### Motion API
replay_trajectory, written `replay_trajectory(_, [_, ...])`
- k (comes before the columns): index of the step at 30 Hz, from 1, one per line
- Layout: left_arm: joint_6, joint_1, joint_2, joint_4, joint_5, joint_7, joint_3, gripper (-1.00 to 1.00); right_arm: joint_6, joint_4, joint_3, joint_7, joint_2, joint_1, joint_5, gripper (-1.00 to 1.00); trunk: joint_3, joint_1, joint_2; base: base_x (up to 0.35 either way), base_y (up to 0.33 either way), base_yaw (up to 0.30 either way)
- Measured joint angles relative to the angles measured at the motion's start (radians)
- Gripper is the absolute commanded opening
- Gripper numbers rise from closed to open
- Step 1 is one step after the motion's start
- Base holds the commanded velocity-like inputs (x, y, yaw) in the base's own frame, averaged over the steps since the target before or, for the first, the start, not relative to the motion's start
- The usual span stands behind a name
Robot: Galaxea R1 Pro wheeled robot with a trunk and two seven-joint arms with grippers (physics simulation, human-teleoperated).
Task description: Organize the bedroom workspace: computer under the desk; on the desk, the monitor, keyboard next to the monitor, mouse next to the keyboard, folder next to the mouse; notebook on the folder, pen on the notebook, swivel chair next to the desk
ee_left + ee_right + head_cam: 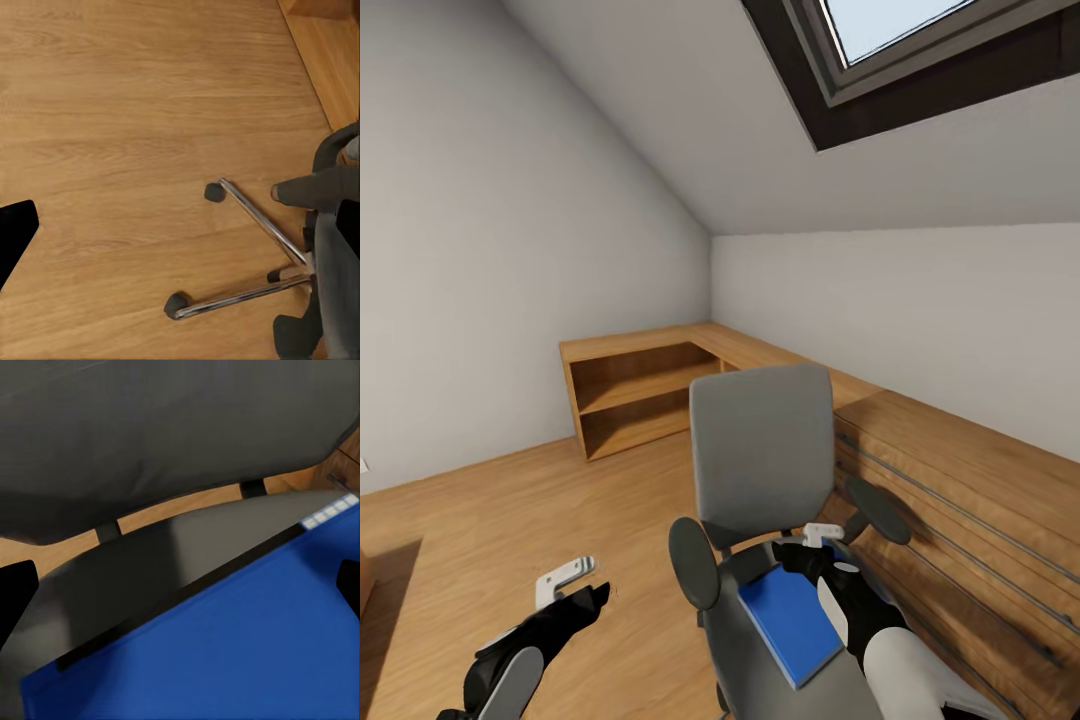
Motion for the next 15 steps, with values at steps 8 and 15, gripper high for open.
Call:
replay_trajectory(8, [-0.001, 0.000, -0.002, -0.001, 0.001, -0.002, 0.070, 1.00, 0.002, 0.001, 0.004, -0.005, 0.004, 0.000, 0.003, 1.00, -0.016, 0.019, -0.035, 0.001, 0.000, 0.000])
replay_trajectory(15, [-0.001, 0.000, -0.002, -0.001, 0.001, -0.001, 0.071, 1.00, 0.003, 0.000, 0.030, -0.007, 0.005, 0.000, 0.005, 1.00, -0.038, 0.046, -0.084, 0.000, 0.000, 0.000])
